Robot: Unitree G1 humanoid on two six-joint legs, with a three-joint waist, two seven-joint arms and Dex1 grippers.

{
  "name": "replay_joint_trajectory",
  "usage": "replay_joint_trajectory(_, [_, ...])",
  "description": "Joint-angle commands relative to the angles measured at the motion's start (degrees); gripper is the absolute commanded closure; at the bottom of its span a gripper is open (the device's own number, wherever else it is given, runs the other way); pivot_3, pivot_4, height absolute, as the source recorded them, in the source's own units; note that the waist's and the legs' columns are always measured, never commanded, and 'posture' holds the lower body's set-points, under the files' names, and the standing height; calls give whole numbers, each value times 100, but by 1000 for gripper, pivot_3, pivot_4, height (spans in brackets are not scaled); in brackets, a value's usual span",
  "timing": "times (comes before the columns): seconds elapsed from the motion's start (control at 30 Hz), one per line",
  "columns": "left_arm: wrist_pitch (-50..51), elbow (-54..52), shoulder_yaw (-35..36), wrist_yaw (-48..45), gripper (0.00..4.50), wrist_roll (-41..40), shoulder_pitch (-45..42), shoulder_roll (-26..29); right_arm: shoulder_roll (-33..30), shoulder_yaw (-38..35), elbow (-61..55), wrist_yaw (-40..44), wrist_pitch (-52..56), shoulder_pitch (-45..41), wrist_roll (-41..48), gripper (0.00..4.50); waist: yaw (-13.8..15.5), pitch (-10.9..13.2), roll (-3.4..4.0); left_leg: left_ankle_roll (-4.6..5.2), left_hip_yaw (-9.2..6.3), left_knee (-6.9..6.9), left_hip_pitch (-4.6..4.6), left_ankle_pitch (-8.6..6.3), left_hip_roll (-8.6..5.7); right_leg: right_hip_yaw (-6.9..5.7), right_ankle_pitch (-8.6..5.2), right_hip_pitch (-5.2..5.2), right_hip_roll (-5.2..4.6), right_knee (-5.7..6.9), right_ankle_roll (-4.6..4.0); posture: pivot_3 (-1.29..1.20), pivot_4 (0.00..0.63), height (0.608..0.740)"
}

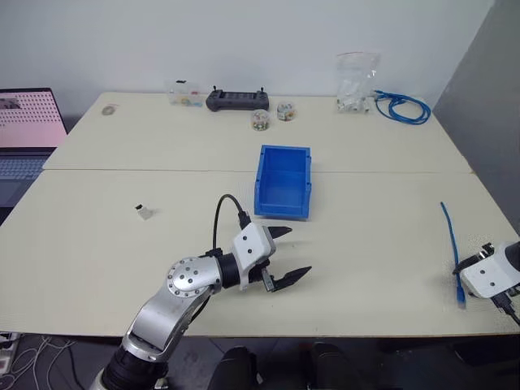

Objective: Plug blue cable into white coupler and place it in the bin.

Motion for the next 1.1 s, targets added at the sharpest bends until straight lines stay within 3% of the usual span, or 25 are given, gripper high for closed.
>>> replay_joint_trajectory(0.03, [15,-233,2,26,0,-21,-73,-26,213,29,-107,-120,38,82,176,3124,-45,-8,-14,0,0,0,1,0,4,-2,1,0,2,1,-1,0,150,740])
replay_joint_trajectory(0.23, [43,-264,28,22,0,7,-51,29,408,-88,-372,-13,358,178,611,4461,-126,-18,-35,0,5,0,7,0,22,-3,6,0,15,2,-11,0,150,740])
replay_joint_trajectory(0.5, [67,-351,112,43,0,23,68,134,768,-314,-1206,160,1223,211,1349,4461,-107,-17,-34,-1,10,-1,6,0,29,-2,7,-4,21,4,-10,0,150,740])
replay_joint_trajectory(0.8, [-268,-254,825,-213,0,55,710,972,1503,-315,-3068,116,3418,-15,2127,4461,-31,6,11,-1,-4,-5,-10,0,23,-8,5,-16,17,2,-9,0,150,740])
replay_joint_trajectory(0.93, [-617,95,1260,-393,0,95,986,1340,2323,98,-3811,-123,4838,-256,2305,4461,12,6,11,-3,-7,-7,-13,-2,20,-10,5,-17,14,-2,-10,0,150,740])
replay_joint_trajectory(1.1, [-852,349,1396,-513,0,55,1043,1420,3011,544,-4237,-171,6139,-545,2347,4461,77,8,15,-4,-10,-9,-21,-2,18,-14,4,-28,11,0,-15,0,150,740])
